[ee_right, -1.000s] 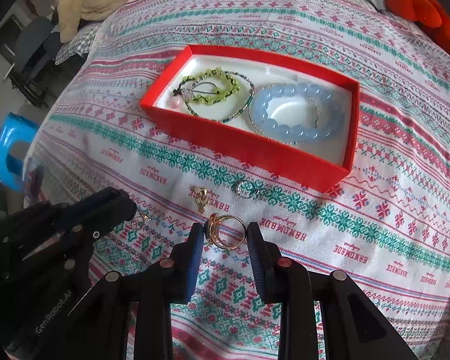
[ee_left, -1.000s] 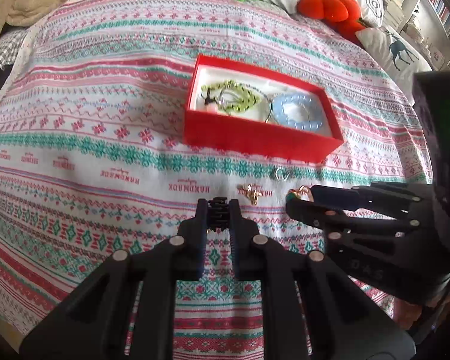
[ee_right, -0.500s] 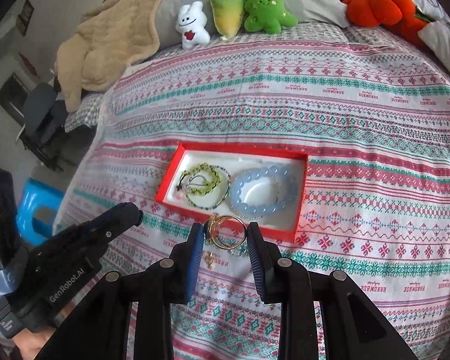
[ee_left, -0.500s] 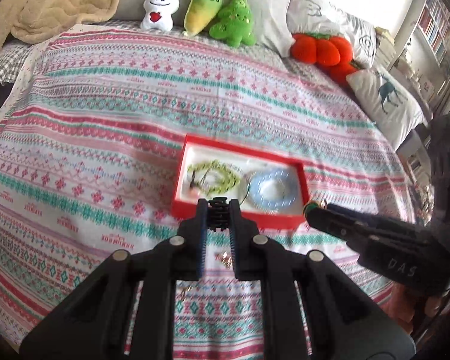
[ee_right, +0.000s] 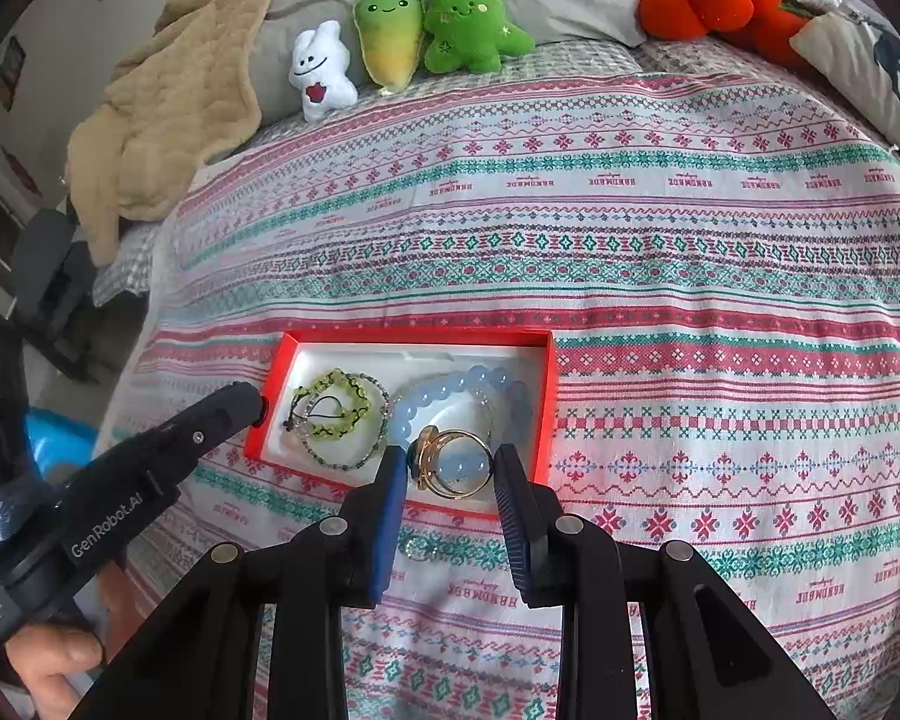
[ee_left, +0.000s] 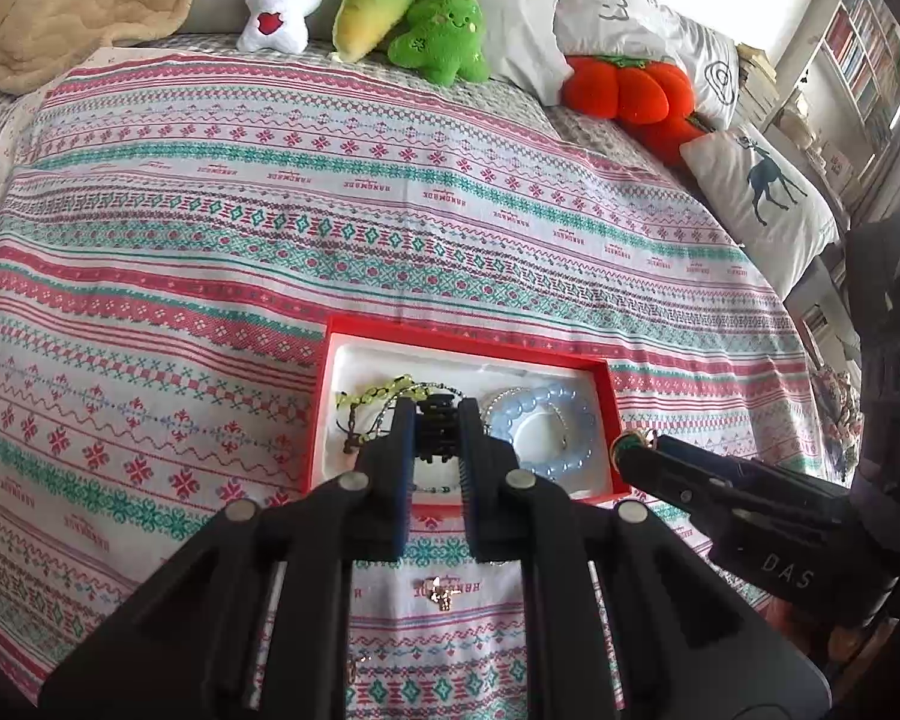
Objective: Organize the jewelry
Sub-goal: 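Lower the charm and ring into the red box and open both tools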
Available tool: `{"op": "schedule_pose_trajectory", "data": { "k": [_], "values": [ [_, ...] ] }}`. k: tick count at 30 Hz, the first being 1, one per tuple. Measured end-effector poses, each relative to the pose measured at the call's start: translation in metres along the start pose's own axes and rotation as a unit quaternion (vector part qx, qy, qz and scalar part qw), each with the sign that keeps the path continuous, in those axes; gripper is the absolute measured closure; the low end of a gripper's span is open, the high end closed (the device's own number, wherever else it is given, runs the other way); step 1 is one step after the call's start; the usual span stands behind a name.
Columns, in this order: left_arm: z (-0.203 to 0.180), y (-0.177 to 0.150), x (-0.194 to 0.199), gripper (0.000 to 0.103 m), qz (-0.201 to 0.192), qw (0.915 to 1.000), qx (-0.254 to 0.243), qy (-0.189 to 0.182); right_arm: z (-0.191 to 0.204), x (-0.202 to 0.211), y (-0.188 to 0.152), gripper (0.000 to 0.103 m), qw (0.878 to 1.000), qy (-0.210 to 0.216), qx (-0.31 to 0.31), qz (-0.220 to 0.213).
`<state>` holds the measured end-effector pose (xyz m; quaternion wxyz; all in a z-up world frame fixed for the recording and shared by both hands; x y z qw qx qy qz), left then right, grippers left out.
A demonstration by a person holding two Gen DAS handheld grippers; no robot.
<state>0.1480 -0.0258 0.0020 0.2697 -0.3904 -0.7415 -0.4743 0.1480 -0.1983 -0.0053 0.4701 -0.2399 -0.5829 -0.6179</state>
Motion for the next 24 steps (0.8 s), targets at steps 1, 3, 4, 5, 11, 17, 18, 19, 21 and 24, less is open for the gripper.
{"op": "schedule_pose_trajectory", "data": {
  "k": [1,3,4,5,11,17,18,19,21,24],
  "values": [
    [0.001,0.0,-0.002,0.088,0.001,1.0,-0.001,0.001,0.0,-0.003,0.0,0.073,1.0,-0.003,0.0,0.002],
    [0.002,-0.001,-0.006,0.088,0.004,1.0,-0.002,0.005,0.0,-0.01,-0.001,0.073,1.0,-0.008,-0.001,0.008],
    [0.002,-0.001,-0.008,0.088,0.006,0.9999,-0.004,0.007,0.0,-0.013,-0.001,0.073,1.0,-0.01,-0.001,0.011],
    [0.002,-0.001,-0.009,0.088,0.007,0.9999,-0.006,0.008,0.001,-0.015,0.0,0.073,1.0,-0.012,0.002,0.012],
    [0.006,0.0,-0.013,0.088,0.011,0.9999,-0.01,0.007,0.001,-0.017,0.007,0.073,1.0,-0.017,0.003,0.006],
    [0.007,-0.002,-0.017,0.088,0.015,0.9998,-0.01,0.007,0.001,-0.025,0.006,0.073,0.999,-0.028,0.009,0.016],
    [0.008,-0.002,-0.017,0.088,0.015,0.9998,-0.01,0.007,0.001,-0.026,0.006,0.073,0.999,-0.03,0.01,0.016],
    [0.008,-0.001,-0.018,0.088,0.015,0.9998,-0.009,0.007,0.001,-0.026,0.006,0.072,0.999,-0.031,0.012,0.016],
    [0.01,-0.001,-0.02,0.088,0.017,0.9998,-0.008,0.007,0.002,-0.026,0.006,0.072,0.999,-0.037,0.018,0.014],
    [0.012,0.0,-0.019,0.088,0.016,0.9999,0.001,0.0,0.002,-0.023,0.008,0.071,0.999,-0.043,0.019,0.009]
  ]
}}
Point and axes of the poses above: each gripper's, at about its wrist camera, not at the fingertips, and x roughly against the way its jaws point, z to its left, y to its top, the point moved 4 cm from there along -x, roughly the way its jaws point, and after that the axes turned 10 degrees about x, right-handed, at the moved point
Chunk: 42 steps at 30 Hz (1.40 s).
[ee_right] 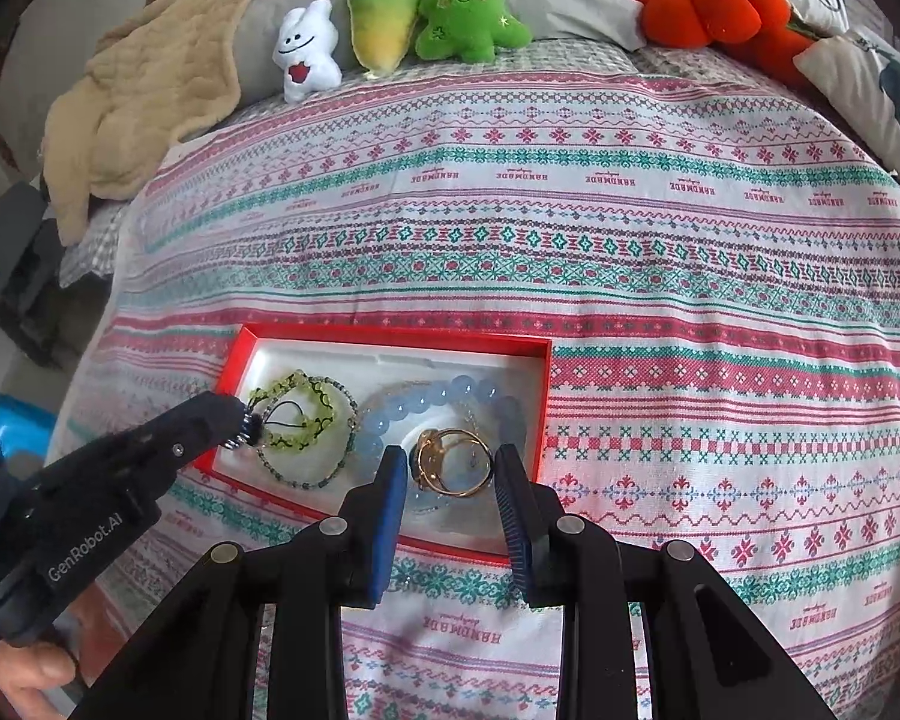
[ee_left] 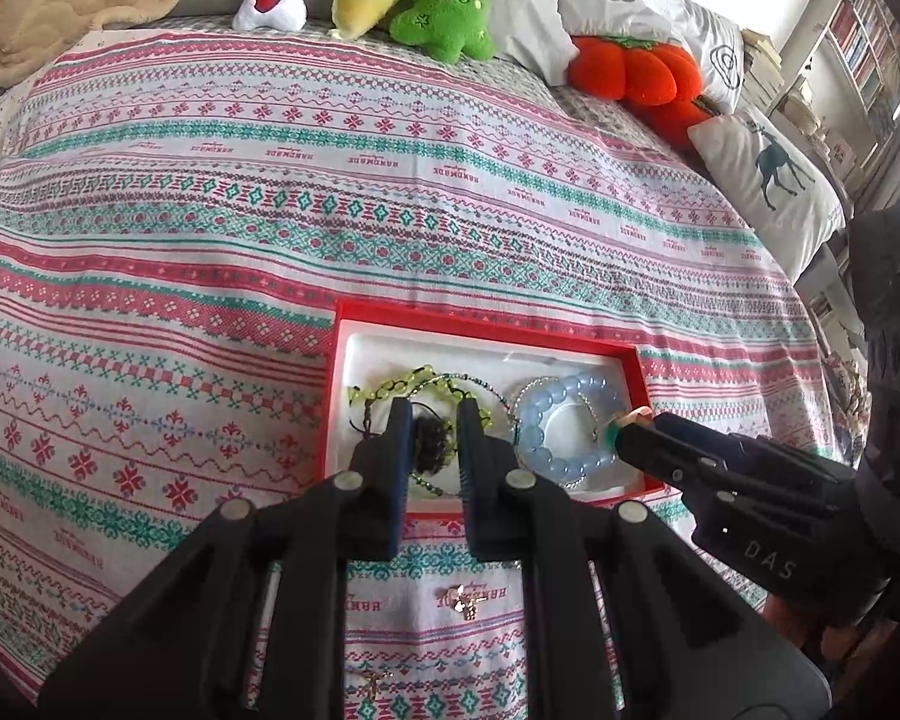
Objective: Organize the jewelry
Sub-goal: 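Lower the charm and ring into the red box and open both tools, then withdraw both open tools from the red box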
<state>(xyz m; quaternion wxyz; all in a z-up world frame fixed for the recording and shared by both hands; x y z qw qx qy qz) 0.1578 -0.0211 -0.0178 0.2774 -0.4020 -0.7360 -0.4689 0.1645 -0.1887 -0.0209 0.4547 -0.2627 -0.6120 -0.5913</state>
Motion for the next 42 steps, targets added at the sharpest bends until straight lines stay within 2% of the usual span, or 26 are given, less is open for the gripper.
{"op": "schedule_pose_trajectory", "data": {
  "k": [9,13,16,23,28,30,33,36,38,42],
  "values": [
    [0.001,0.002,0.014,0.087,-0.001,1.0,0.007,-0.002,-0.002,0.011,0.001,0.069,1.0,0.006,-0.004,-0.01],
    [-0.004,-0.002,0.025,0.079,-0.005,1.0,0.002,0.0,-0.003,0.018,-0.001,0.068,1.0,0.016,-0.009,-0.011],
    [-0.004,-0.005,0.031,0.076,-0.007,0.9999,-0.001,0.01,0.003,0.027,-0.003,0.068,0.999,0.029,-0.008,-0.018],
    [0.005,-0.015,0.045,0.074,-0.012,0.9993,0.007,0.034,0.012,0.038,-0.007,0.067,0.999,0.042,-0.006,-0.023],
    [0.015,-0.035,0.055,0.06,-0.014,0.9976,-0.009,0.067,0.014,0.047,-0.013,0.058,0.998,0.049,-0.003,-0.029],
    [0.022,-0.046,0.059,0.059,-0.017,0.9964,-0.014,0.082,0.017,0.046,-0.017,0.058,0.999,0.04,0.005,-0.026],
    [0.032,-0.064,0.06,0.059,0.0,0.9947,-0.026,0.1,0.023,0.045,-0.025,0.058,0.999,0.037,0.014,-0.016],
    [0.037,-0.07,0.068,0.059,-0.002,0.9942,-0.025,0.105,0.028,0.052,-0.028,0.057,0.999,0.047,0.017,-0.022],
    [0.036,-0.072,0.075,0.058,-0.003,0.9955,-0.015,0.094,0.032,0.057,-0.029,0.053,0.998,0.053,0.018,-0.026],
    [0.028,-0.08,0.08,0.043,-0.006,0.9953,-0.026,0.094,0.037,0.06,-0.037,0.046,0.998,0.056,0.026,-0.02]
  ]
}}
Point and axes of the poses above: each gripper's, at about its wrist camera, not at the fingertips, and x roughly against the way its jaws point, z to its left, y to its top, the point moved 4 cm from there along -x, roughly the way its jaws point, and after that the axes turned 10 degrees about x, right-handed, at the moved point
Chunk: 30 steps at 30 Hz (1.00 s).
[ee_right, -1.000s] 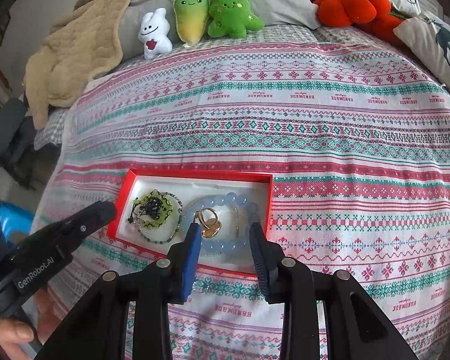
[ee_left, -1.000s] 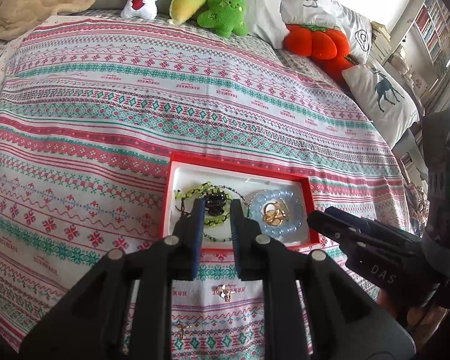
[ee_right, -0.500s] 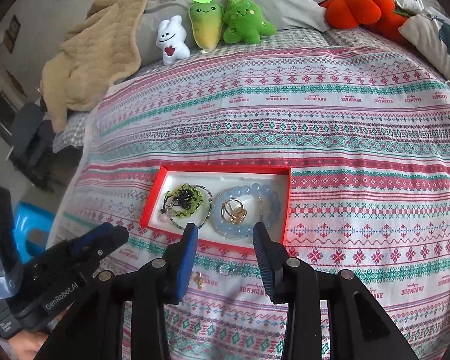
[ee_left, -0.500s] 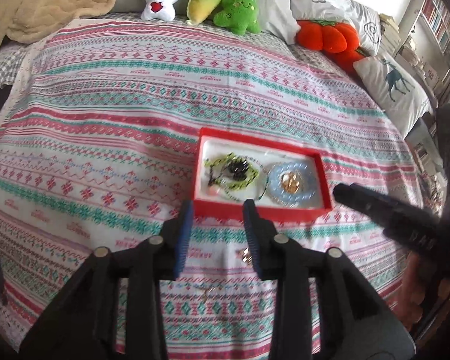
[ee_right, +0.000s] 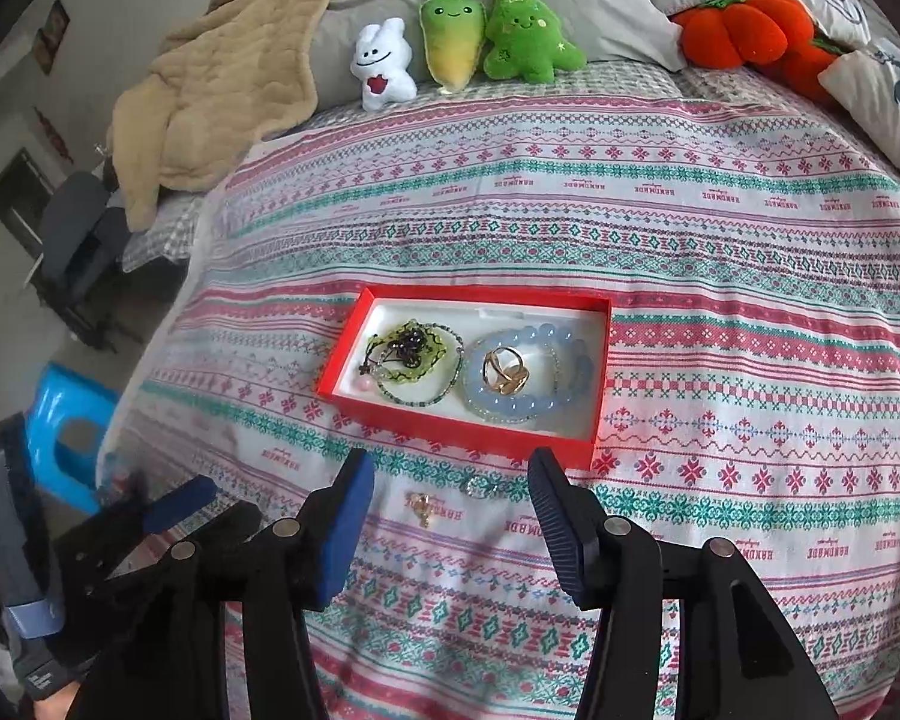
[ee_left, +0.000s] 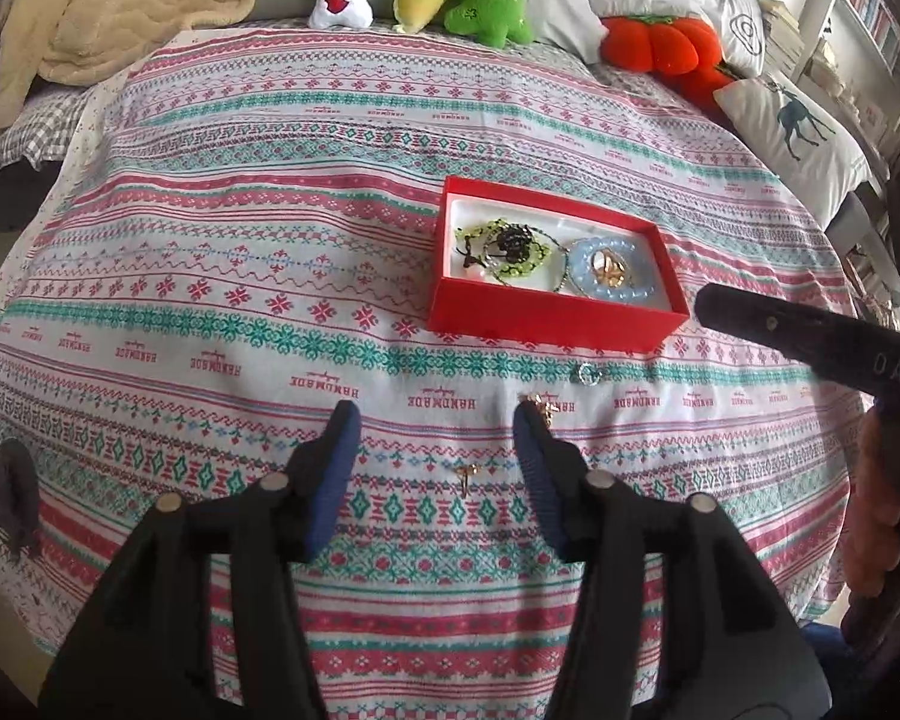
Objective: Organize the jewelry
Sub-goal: 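Withdraw both open tools from the red box, then grasp the small gold earring on the bed cover with the left tool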
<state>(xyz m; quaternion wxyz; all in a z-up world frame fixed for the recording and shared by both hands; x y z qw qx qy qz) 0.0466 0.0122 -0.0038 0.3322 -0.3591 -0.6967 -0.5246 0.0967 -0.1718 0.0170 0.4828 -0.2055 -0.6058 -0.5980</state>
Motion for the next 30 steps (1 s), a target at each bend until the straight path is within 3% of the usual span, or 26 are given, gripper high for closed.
{"op": "schedule_pose_trajectory", "data": {
  "k": [8,12,23,24,27,30],
  "values": [
    [-0.004,-0.017,-0.016,0.034,0.032,0.9988,-0.032,0.02,-0.005,-0.009,-0.016,0.033,0.999,-0.007,0.0,0.038],
    [-0.002,-0.018,-0.027,0.034,0.042,0.9976,-0.043,0.036,-0.011,-0.014,-0.019,0.033,0.999,-0.022,0.004,0.048],
    [-0.006,-0.024,-0.038,0.036,0.067,0.9966,-0.044,0.022,-0.01,-0.027,-0.02,0.033,0.997,-0.03,0.0,0.067],
    [-0.005,-0.025,-0.04,0.04,0.07,0.9964,-0.041,0.024,-0.009,-0.028,-0.02,0.033,0.997,-0.031,0.001,0.069],
    [-0.001,-0.028,-0.045,0.069,0.093,0.9953,-0.024,0.015,-0.009,-0.031,-0.02,0.033,0.997,-0.035,0.002,0.073],
    [-0.002,-0.032,-0.05,0.07,0.108,0.994,-0.015,0.002,-0.008,-0.033,-0.021,0.033,0.996,-0.037,0.005,0.077]
  ]
}}
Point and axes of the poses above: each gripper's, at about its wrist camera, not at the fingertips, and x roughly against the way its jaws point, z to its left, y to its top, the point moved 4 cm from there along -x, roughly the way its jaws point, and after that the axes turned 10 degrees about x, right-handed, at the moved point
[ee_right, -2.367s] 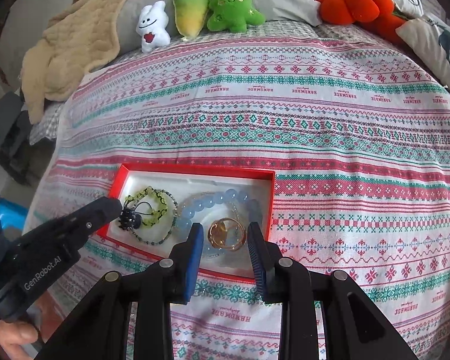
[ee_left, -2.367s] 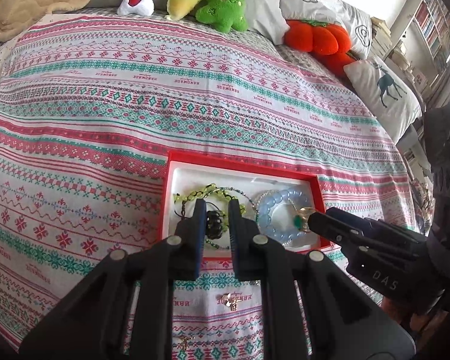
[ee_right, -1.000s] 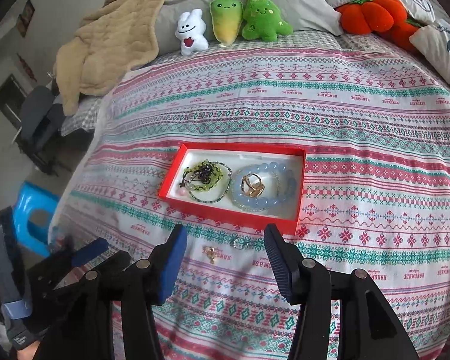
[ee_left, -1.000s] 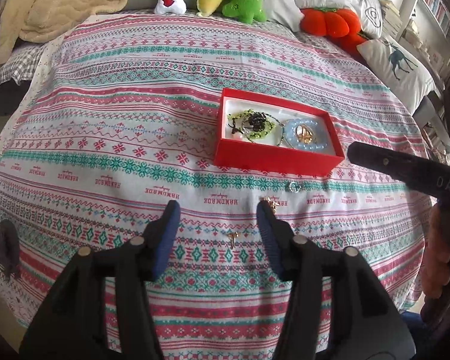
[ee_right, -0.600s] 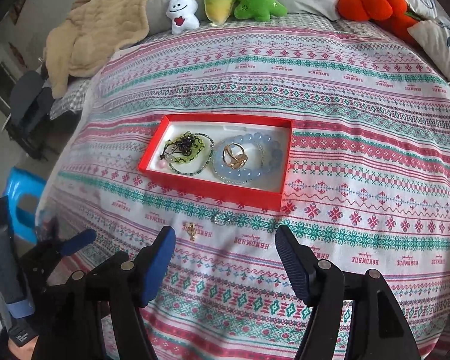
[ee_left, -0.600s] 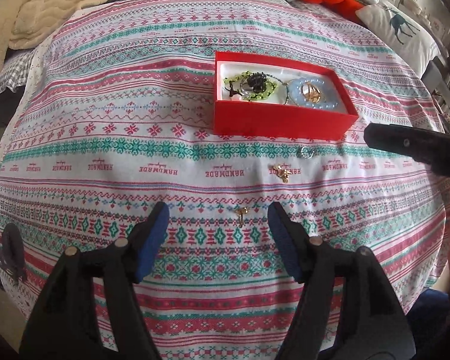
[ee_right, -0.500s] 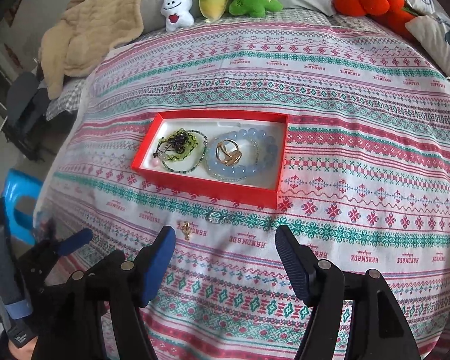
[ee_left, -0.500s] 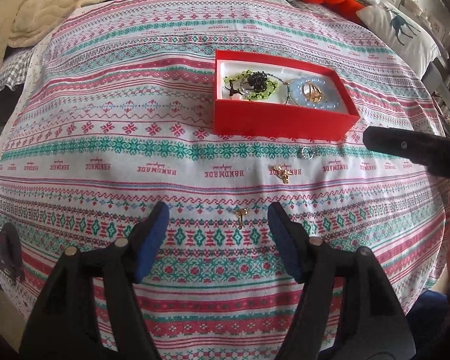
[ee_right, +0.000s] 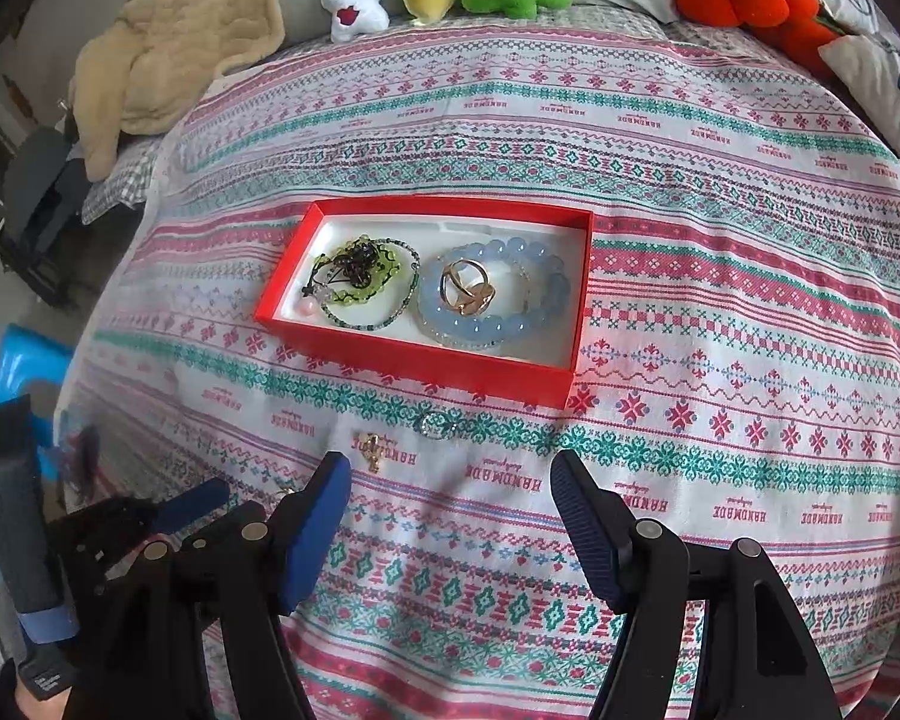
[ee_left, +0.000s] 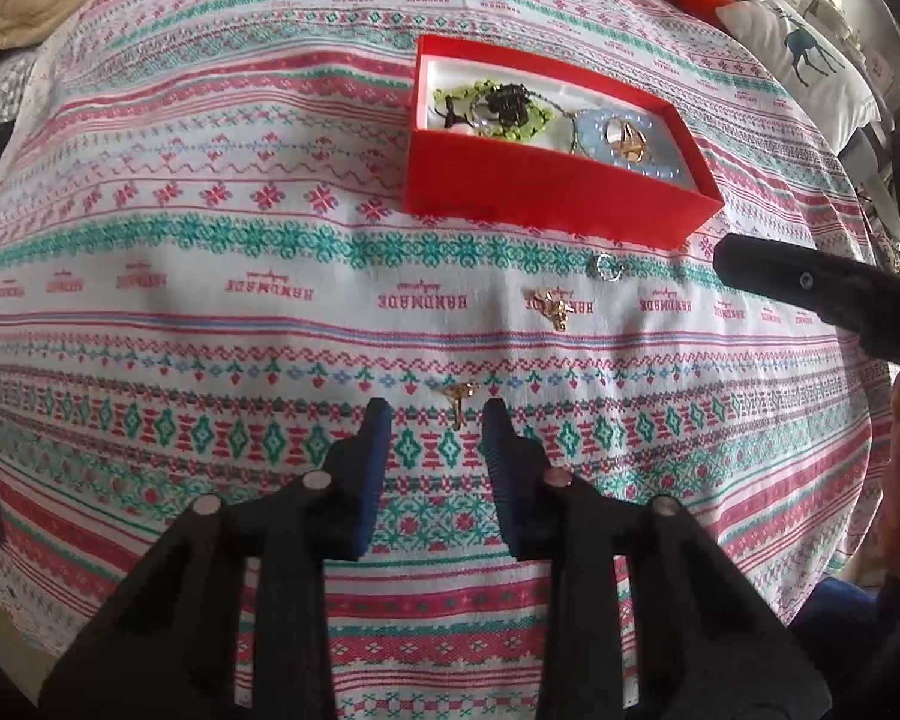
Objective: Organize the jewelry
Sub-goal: 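Grasp the small gold earring on the bed cover with the left tool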
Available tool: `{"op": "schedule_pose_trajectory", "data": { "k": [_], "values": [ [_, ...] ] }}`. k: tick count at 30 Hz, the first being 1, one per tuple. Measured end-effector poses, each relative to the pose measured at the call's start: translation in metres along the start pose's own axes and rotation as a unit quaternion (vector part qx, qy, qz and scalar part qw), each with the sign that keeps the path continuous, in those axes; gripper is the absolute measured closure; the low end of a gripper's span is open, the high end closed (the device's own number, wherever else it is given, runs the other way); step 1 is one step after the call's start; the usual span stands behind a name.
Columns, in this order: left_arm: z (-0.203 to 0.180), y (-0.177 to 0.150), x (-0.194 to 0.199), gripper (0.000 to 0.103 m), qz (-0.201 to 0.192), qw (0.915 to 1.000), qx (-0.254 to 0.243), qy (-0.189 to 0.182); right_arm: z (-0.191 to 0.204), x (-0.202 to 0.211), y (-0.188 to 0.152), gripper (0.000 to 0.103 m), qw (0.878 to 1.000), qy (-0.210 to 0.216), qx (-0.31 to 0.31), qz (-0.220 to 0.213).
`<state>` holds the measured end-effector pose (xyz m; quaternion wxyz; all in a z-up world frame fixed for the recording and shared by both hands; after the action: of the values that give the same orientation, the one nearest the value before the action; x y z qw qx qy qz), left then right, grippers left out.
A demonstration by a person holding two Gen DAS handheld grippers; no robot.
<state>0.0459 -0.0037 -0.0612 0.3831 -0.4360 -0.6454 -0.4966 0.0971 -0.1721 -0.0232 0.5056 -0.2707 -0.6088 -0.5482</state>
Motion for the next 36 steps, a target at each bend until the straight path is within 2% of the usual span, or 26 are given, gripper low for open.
{"op": "schedule_pose_trajectory", "data": {
  "k": [9,11,12,15,20,28,33,36],
  "values": [
    [-0.008,-0.002,-0.011,0.07,0.009,0.9997,-0.018,0.01,0.002,-0.01,0.0,0.033,1.0,-0.01,0.008,0.013],
    [-0.011,-0.002,-0.017,0.078,0.014,0.9996,-0.021,0.011,0.003,-0.013,0.001,0.033,1.0,-0.013,0.012,0.018],
    [-0.013,-0.002,-0.02,0.09,0.017,0.9995,-0.023,0.013,0.004,-0.015,0.0,0.033,1.0,-0.016,0.014,0.021],
    [-0.019,-0.002,-0.026,0.1,0.018,0.9992,-0.032,0.014,0.003,-0.021,-0.001,0.033,0.999,-0.026,0.017,0.034],
    [-0.024,0.002,-0.023,0.101,0.008,0.999,-0.039,0.021,0.003,-0.024,0.0,0.033,0.999,-0.028,0.018,0.036],
    [-0.008,0.019,-0.001,0.101,-0.021,0.9997,-0.008,0.006,-0.005,-0.037,-0.001,0.035,0.999,-0.021,0.002,0.045],
    [0.003,0.025,0.009,0.101,-0.034,0.9994,0.004,0.006,-0.009,-0.054,0.002,0.058,0.998,-0.02,-0.008,0.052],
    [0.01,0.023,0.015,0.101,-0.036,0.9993,0.009,0.003,-0.005,-0.062,0.007,0.059,0.998,-0.024,0.001,0.054]
  ]
}}
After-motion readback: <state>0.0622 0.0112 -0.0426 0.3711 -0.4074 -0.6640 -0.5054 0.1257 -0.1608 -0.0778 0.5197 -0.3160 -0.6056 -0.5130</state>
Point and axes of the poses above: each gripper's, at about its wrist camera, not at the fingertips, and x roughly against the way its jaws point, z to its left, y to its top, the point moved 4 cm from there along -x, roughly the way its jaws point, and after that the axes turned 10 degrees about x, right-handed, at the moved point
